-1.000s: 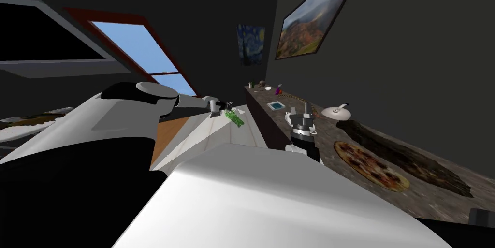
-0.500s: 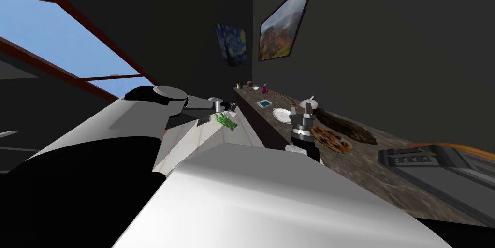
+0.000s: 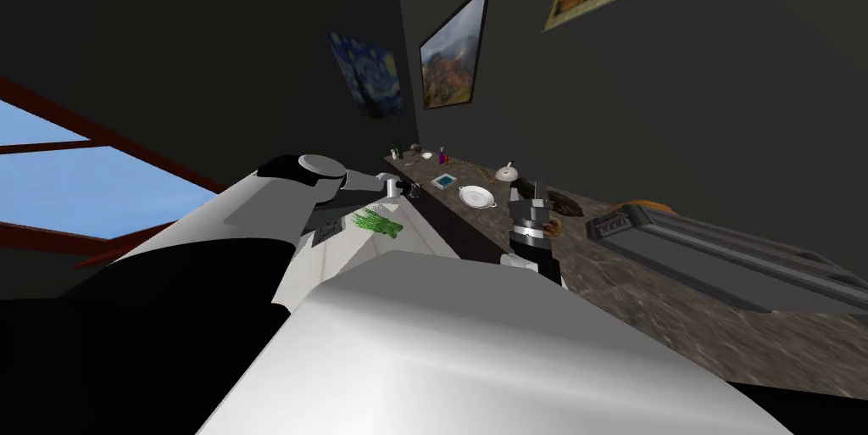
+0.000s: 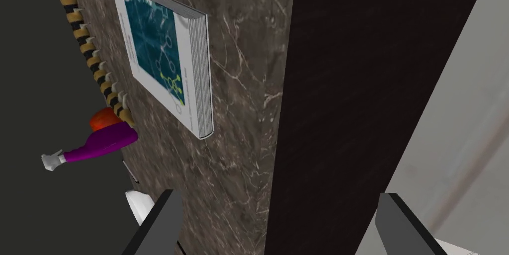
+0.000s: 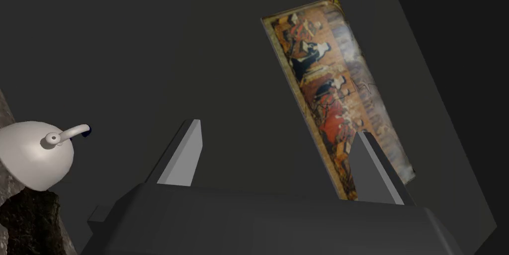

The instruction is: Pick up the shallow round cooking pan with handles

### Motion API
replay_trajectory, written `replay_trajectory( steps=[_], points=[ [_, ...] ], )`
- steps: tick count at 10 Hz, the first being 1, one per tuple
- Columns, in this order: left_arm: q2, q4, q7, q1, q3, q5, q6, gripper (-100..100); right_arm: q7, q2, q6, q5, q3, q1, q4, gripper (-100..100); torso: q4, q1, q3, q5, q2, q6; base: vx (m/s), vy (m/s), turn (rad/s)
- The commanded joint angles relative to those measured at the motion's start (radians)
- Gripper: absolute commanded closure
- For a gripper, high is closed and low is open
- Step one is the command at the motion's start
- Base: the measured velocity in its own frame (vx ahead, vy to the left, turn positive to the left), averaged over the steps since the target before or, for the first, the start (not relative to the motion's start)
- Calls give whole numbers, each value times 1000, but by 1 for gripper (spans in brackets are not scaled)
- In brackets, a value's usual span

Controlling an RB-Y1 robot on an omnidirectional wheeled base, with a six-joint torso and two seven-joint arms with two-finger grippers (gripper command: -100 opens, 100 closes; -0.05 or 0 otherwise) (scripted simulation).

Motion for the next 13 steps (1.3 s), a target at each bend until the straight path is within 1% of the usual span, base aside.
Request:
replay_trajectory(
  steps=[1, 2, 3, 4, 5, 6, 7, 8, 10, 11, 12, 13],
  points=[
    [28, 7, 7, 9, 10, 2, 6, -100, 0, 0, 0, 0, 0, 0, 0, 0, 0, 0, 0, 0, 0, 0, 28, -17, -454],
    [28, 7, 7, 9, 10, 2, 6, -100, 0, 0, 0, 0, 0, 0, 0, 0, 0, 0, 0, 0, 0, -1, 9, -5, -348],
    [76, 30, 19, 23, 21, 9, 12, -100, 0, 0, 0, 0, 0, 0, 0, 0, 1, 2, 1, 0, 2, -1, 19, -9, -406],
    [76, 30, 19, 23, 21, 9, 12, -100, 0, 0, 0, 0, 0, 0, 0, 0, 0, 1, 1, 0, 2, -1, 19, -7, -369],
    [119, 49, 28, 36, 29, 14, 18, -100, 0, 0, 0, 0, 0, 0, 0, 0, 1, 1, 1, 0, 2, -2, 27, -8, -440],
    [119, 49, 28, 36, 29, 14, 18, -100, 0, 0, 0, 0, 0, 0, 0, 0, 0, 1, 1, 0, 1, -1, 27, -6, -369],
    [158, 64, 36, 48, 34, 18, 23, -100, 0, 0, 0, 0, 0, 0, 0, 0, 1, 1, 1, 0, 2, -2, 32, -9, -371],
    [158, 64, 36, 48, 34, 18, 23, -100, 0, 0, 0, 0, 0, 0, 0, 0, 0, 1, 1, 0, 1, -1, 24, -4, -266],
    [219, 81, 45, 72, 35, 23, 30, -100, 0, 0, 0, 0, 0, 0, 0, 0, 1, 2, 1, 0, 2, -2, 22, -1, -378],
    [237, 83, 47, 82, 32, 24, 32, -100, 0, 0, 0, 0, 0, 0, 0, 0, 1, 2, 1, 0, 2, -2, 24, 5, -201],
    [222, 80, 42, 88, 48, 14, 35, -100, 0, 0, 0, 0, 0, 0, 0, 0, 1, 2, 2, 0, 3, -3, 9, 1, -21],
    [224, 80, 42, 89, 48, 13, 36, 0, 0, 0, 0, 0, 0, 0, 0, 0, 1, 3, 2, 1, 3, -4, 0, 0, 0]
  ],
)
